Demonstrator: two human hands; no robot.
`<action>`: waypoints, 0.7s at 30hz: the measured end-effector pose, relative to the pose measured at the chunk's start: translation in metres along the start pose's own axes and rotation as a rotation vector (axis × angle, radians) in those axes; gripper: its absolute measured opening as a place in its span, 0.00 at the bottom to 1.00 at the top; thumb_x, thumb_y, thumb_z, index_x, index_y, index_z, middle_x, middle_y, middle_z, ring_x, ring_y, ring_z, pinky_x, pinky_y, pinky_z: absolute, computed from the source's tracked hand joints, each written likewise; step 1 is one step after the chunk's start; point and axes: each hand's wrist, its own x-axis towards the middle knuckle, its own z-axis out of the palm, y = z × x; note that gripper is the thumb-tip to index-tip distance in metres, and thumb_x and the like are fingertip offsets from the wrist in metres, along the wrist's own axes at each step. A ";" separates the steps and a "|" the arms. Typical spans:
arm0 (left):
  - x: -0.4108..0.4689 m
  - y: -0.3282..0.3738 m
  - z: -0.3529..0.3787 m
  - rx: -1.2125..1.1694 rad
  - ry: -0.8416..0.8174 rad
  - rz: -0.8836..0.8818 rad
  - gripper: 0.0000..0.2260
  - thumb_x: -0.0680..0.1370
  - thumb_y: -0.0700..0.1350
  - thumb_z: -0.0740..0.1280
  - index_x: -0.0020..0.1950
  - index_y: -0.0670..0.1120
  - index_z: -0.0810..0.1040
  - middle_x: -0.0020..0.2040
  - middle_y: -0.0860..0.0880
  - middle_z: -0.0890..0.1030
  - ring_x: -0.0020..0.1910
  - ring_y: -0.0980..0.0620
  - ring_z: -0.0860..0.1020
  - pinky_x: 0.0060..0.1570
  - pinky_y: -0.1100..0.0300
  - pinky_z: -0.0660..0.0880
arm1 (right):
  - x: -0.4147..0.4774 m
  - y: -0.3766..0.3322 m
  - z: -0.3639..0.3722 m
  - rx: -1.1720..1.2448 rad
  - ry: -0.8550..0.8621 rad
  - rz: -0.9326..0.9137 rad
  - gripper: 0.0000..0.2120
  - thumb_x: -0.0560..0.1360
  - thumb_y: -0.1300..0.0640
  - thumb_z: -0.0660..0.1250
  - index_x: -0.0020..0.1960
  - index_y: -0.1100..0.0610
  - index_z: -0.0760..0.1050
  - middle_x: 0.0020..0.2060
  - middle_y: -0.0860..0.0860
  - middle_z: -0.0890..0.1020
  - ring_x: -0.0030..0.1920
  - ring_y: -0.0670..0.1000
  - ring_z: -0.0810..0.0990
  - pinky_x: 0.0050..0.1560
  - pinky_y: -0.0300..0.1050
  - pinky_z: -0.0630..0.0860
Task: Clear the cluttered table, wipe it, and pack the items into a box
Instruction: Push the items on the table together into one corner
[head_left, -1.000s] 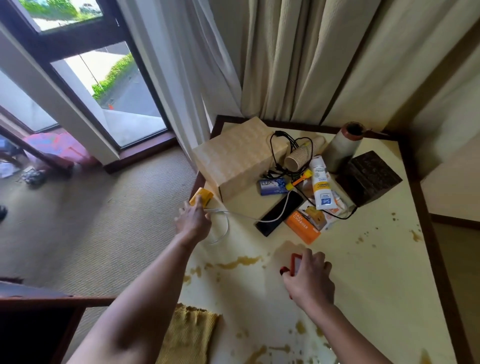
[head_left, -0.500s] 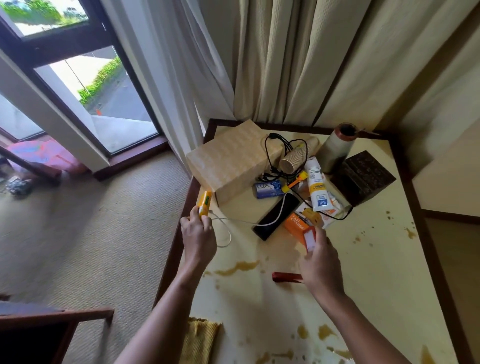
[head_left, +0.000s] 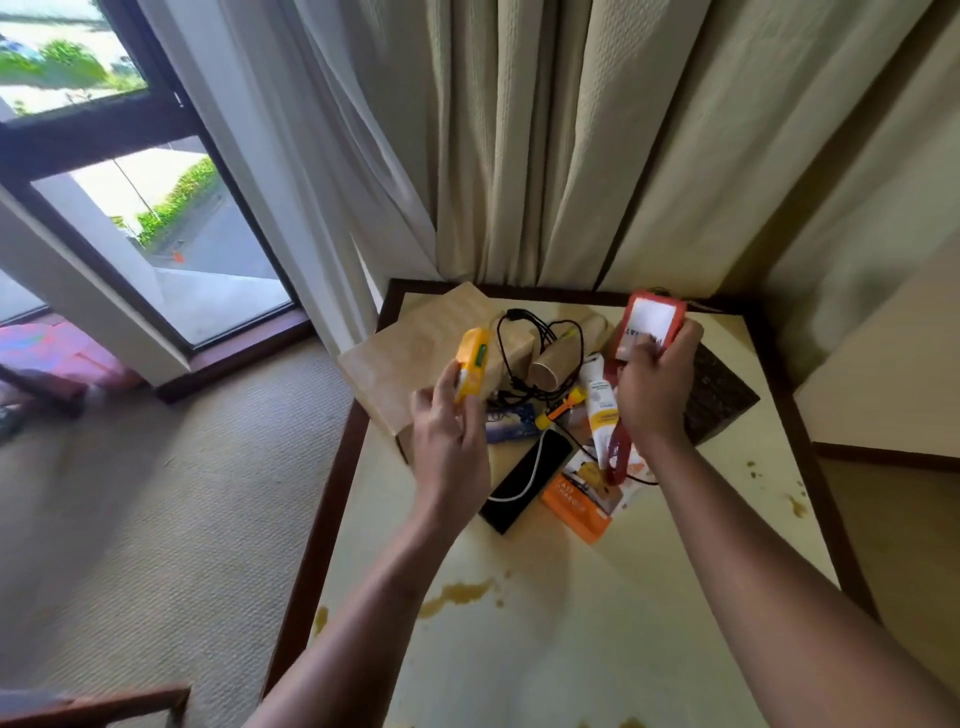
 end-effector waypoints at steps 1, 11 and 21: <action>0.009 0.006 0.010 0.008 -0.059 0.015 0.20 0.86 0.47 0.61 0.78 0.49 0.70 0.60 0.48 0.70 0.51 0.54 0.75 0.52 0.59 0.75 | 0.012 0.001 0.004 0.003 -0.006 0.001 0.15 0.84 0.63 0.57 0.70 0.64 0.63 0.60 0.58 0.76 0.53 0.49 0.78 0.43 0.26 0.72; 0.082 0.011 0.125 0.284 -0.367 0.118 0.19 0.85 0.47 0.59 0.77 0.49 0.68 0.71 0.43 0.65 0.67 0.40 0.72 0.65 0.46 0.75 | 0.056 0.030 0.003 -0.287 -0.268 0.123 0.20 0.79 0.64 0.67 0.69 0.59 0.69 0.58 0.55 0.81 0.57 0.53 0.79 0.52 0.42 0.70; 0.087 0.010 0.131 0.840 -0.413 0.440 0.20 0.82 0.48 0.64 0.74 0.49 0.71 0.72 0.40 0.70 0.68 0.37 0.71 0.62 0.41 0.75 | 0.048 0.061 -0.017 -0.677 -0.361 -0.197 0.11 0.81 0.53 0.64 0.58 0.59 0.76 0.49 0.57 0.79 0.48 0.56 0.80 0.48 0.49 0.76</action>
